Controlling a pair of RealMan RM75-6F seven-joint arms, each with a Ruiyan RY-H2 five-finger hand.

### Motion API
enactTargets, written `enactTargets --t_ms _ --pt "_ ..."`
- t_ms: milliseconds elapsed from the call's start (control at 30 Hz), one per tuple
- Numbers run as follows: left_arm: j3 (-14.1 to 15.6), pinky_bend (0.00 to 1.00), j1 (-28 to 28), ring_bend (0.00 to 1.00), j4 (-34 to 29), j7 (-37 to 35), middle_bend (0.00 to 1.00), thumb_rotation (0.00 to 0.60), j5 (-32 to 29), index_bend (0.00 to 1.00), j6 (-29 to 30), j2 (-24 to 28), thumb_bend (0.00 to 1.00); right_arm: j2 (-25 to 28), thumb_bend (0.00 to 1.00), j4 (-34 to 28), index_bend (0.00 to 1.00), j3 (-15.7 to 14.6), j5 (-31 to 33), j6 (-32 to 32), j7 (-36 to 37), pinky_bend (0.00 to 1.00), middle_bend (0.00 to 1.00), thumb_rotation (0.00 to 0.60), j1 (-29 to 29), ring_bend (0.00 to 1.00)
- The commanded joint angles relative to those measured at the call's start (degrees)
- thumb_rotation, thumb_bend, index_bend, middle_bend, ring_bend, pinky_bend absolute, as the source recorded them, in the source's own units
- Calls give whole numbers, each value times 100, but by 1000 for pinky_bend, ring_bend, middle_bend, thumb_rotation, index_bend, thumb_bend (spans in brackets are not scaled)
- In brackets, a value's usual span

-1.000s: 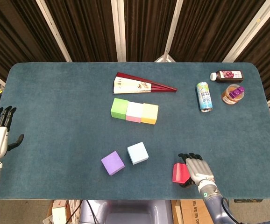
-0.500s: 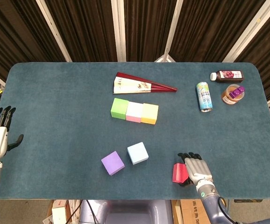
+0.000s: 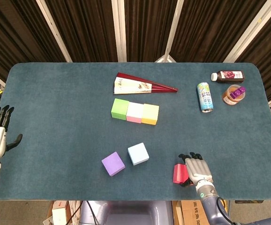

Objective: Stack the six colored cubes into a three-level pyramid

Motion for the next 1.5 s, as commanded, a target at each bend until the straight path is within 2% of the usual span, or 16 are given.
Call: enactTargets --t_ms 33,533,1500 --pt "-4 0 2 0 11 -8 37 600 7 51 7 -5 356 1 196 -13 190 18 28 2 -32 0 245 600 6 79" --pt "-17 0 -1 0 10 8 36 600 -25 57 -48 -20 356 -92 197 -70 267 36 -11 228 -178 0 301 600 -65 138" --pt "-43 0 9 0 -8 0 36 600 -43 60 -61 -23 356 -466 197 171 286 35 -162 447 -436 0 307 600 -231 147"
